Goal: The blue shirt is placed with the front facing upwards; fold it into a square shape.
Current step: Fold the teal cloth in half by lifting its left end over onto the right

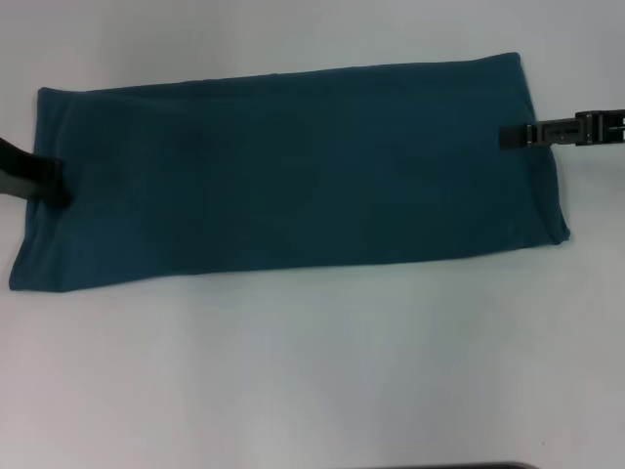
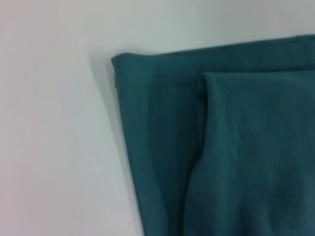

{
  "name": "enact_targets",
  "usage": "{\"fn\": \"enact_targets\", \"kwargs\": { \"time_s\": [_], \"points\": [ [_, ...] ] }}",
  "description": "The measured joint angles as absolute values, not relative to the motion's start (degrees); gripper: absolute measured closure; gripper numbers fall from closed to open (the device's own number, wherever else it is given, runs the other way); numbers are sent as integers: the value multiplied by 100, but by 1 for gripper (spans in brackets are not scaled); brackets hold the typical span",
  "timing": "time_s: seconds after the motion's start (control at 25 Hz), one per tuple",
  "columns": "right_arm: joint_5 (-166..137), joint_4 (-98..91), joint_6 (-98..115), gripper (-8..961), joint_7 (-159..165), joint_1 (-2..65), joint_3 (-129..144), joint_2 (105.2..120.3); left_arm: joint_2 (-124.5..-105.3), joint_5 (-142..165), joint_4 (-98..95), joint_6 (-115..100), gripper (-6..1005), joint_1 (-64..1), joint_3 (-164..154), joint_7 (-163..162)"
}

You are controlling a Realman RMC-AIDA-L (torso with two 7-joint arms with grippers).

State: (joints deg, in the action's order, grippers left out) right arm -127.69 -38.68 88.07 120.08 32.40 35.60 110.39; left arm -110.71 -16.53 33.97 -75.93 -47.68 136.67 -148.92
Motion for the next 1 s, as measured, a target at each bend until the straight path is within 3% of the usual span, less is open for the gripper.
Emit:
{"fn": "enact_targets", "kwargs": {
  "time_s": [1.0],
  "points": [
    [-12782,-3868,8760,37,12043,3297,3559,11023,-11110,-1649,4262,-8101,983,-4702,13703,-14921]
  ]
}}
